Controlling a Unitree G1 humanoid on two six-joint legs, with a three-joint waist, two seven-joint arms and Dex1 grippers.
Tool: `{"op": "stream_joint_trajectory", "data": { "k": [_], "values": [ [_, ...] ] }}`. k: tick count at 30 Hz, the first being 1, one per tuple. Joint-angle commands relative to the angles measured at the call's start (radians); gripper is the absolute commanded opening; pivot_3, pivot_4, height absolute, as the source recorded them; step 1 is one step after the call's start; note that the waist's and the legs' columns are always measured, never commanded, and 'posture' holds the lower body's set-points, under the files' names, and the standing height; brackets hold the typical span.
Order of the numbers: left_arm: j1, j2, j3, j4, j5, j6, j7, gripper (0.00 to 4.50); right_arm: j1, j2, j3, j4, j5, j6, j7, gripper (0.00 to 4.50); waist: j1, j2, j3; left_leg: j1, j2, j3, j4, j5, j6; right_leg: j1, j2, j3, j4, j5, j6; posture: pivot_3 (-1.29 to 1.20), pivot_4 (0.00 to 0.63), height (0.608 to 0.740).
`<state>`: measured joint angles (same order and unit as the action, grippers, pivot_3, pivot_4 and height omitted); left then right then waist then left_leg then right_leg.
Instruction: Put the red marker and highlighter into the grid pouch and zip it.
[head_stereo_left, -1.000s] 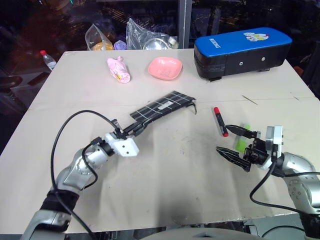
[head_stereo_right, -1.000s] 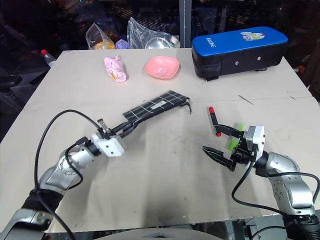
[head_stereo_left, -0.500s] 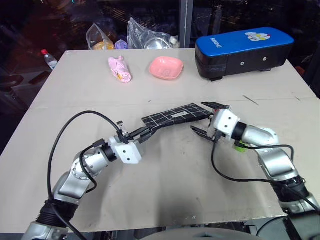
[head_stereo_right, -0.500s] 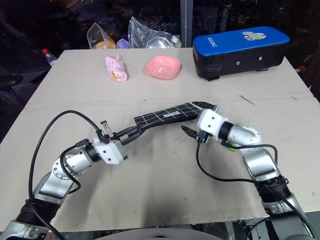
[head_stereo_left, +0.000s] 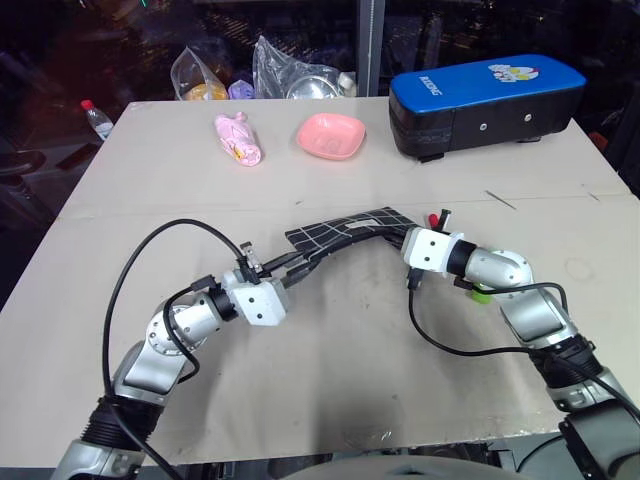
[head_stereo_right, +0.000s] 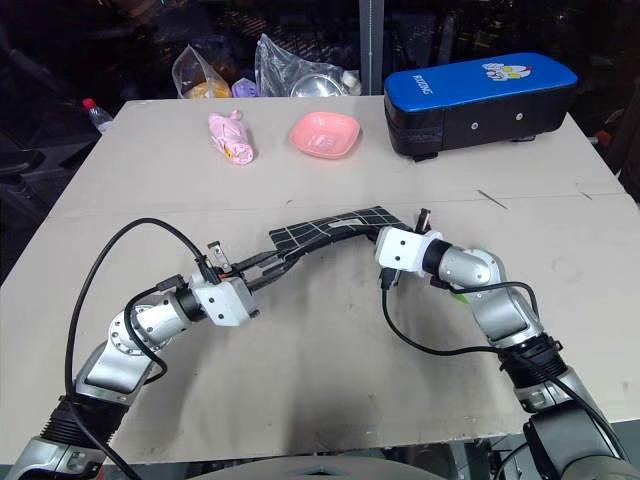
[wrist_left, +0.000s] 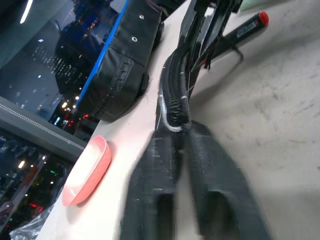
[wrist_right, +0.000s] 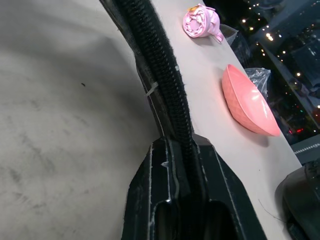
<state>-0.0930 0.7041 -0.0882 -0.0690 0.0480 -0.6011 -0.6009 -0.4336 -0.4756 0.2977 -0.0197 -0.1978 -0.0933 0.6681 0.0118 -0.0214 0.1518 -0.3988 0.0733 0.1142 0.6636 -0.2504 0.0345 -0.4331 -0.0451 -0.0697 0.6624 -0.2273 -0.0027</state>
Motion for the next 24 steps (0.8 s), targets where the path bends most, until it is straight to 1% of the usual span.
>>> {"op": "stream_joint_trajectory", "data": {
  "k": [1,4,9,18,21,22,24],
  "values": [
    [-0.017,-0.005,0.026,-0.019,-0.002,-0.018,0.008,2.47,-0.011,0.0,-0.022,-0.022,0.006,-0.026,-0.012,0.0,0.0,0.0,0.0,0.0,0.0,0.0,0.0,0.0,0.0,0.0,0.0,0.0,0.0,0.0,0.0,0.0,0.15,0.74],
    [-0.023,-0.01,0.022,0.003,0.014,-0.016,0.01,3.9,-0.005,-0.007,-0.018,-0.028,0.004,-0.055,-0.007,0.0,0.0,0.0,0.0,0.0,0.0,0.0,0.0,0.0,0.0,0.0,0.0,0.0,0.0,0.0,0.0,0.0,0.15,0.74],
    [-0.068,-0.038,-0.006,0.019,-0.004,0.013,-0.012,3.9,-0.01,-0.014,0.0,-0.028,-0.008,-0.122,0.002,0.0,0.001,0.0,0.0,0.0,0.0,0.0,0.0,0.0,0.0,0.0,0.0,0.0,0.0,0.0,0.0,0.0,0.15,0.74],
    [-0.128,-0.074,-0.033,0.052,-0.01,-0.016,-0.041,3.9,-0.009,-0.013,-0.004,-0.019,-0.021,-0.111,0.001,0.0,-0.002,0.0,0.0,0.0,0.0,0.001,0.0,0.0,0.0,0.0,0.001,0.0,0.0,0.0,0.0,0.0,0.15,0.74],
    [-0.125,-0.075,-0.035,0.053,-0.016,-0.021,-0.05,3.16,-0.008,-0.011,-0.014,-0.021,-0.025,-0.091,-0.007,0.0,-0.001,0.0,0.0,0.0,0.0,0.001,0.0,0.0,0.0,0.0,0.001,0.0,0.0,0.0,0.0,0.0,0.15,0.74],
    [-0.121,-0.074,-0.036,0.051,-0.017,-0.022,-0.054,2.75,-0.008,-0.009,-0.019,-0.023,-0.027,-0.078,-0.013,0.0,-0.001,0.0,0.0,0.0,0.0,0.001,0.0,0.0,0.0,0.0,0.001,0.0,0.0,0.0,0.0,0.0,0.15,0.74],
    [-0.118,-0.075,-0.036,0.05,-0.013,-0.023,-0.056,1.74,-0.006,-0.005,-0.023,-0.025,-0.038,-0.047,-0.026,0.0,-0.001,0.0,0.0,0.0,0.0,0.001,0.0,0.0,0.0,0.0,0.001,0.0,0.0,0.0,0.0,0.0,0.15,0.74]
  ]
}}
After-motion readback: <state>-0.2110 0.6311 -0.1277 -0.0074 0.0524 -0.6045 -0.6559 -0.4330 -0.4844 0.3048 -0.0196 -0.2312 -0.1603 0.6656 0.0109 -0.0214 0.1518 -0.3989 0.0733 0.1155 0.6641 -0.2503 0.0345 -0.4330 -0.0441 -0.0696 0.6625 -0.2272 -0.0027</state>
